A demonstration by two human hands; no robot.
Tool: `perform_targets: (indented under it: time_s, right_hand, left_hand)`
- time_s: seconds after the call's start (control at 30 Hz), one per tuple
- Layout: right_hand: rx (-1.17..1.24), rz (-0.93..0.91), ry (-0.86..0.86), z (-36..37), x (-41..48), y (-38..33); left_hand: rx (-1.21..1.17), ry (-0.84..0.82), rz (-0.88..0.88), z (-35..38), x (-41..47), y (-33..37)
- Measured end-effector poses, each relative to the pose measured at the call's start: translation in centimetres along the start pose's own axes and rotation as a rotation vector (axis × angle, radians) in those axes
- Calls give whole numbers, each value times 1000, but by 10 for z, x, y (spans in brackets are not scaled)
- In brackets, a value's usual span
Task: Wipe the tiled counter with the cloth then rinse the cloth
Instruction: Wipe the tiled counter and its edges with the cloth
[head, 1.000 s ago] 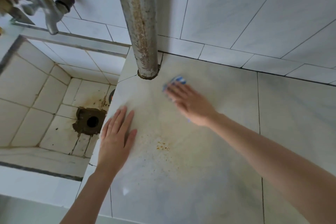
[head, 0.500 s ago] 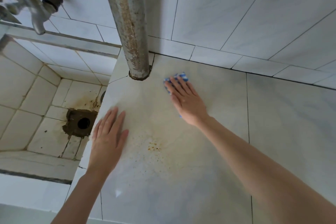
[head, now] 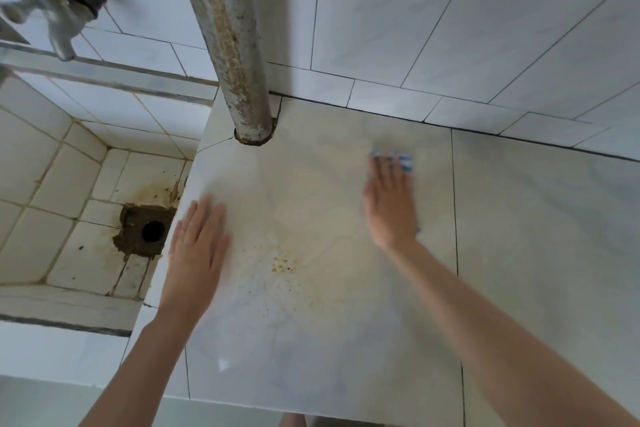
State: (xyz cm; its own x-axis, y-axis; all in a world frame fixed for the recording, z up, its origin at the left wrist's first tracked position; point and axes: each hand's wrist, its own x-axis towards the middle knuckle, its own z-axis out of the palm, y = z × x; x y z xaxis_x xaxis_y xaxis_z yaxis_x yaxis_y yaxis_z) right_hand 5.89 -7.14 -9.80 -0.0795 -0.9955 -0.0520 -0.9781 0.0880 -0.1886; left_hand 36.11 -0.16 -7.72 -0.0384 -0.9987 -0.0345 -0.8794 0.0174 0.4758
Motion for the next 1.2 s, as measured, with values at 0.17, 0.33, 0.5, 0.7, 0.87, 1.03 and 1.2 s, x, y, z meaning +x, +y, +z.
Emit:
perform_targets:
  time_s: [0.17, 0.33, 0.5, 0.7, 0.87, 1.03, 1.2]
  right_hand:
    - [148, -417, -69, 23, -122, -102]
    - [49, -573, -89, 16, -153, -70]
    - [-42, -41, -40, -4, -148, 47]
    - [-11, 108, -11, 8, -205, -20]
    - [107, -256, -72, 24, -240, -139]
    - [46, -479, -165, 25, -222, -141]
    - [-8, -327, -48, 20, -128, -84]
  left_hand:
    - [-52, 25, -61, -5, -24, -9]
    - [76, -21, -3, 0, -63, -20]
    - [72, -35, -29, -4, -92, -18]
    - [70, -26, -64, -5, -117, -26]
    - [91, -43, -90, -12, -128, -42]
    - [110, -67, -111, -20, -135, -57]
    - [98, -66, -102, -20, -135, -57]
